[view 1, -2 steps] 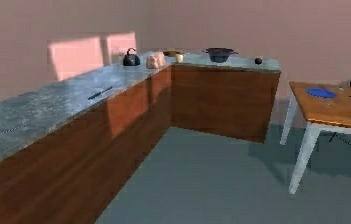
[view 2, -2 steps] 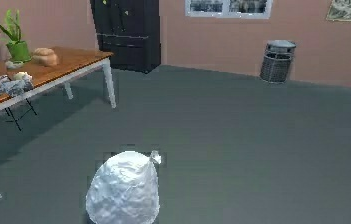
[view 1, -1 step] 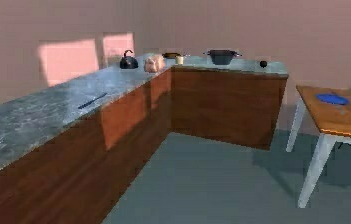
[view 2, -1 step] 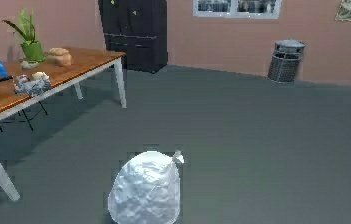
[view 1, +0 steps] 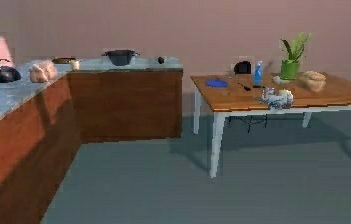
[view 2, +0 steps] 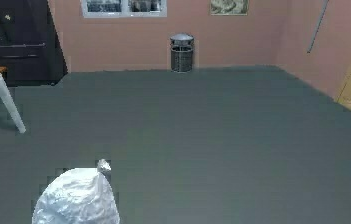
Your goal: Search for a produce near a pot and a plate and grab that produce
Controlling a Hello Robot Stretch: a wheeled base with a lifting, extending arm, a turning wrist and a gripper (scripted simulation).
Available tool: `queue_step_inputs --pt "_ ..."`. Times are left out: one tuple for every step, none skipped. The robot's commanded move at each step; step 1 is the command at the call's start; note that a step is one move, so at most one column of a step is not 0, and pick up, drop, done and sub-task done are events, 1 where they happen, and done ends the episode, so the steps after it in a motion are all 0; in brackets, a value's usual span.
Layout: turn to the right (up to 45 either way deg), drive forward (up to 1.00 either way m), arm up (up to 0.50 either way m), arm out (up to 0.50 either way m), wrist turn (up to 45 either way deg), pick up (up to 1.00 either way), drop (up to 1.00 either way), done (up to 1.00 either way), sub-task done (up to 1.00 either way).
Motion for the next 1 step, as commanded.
queue_step_inputs --pt "0.0 1.00 0.00 0.00 0.0 0.00 0.00 0.00 0.00"
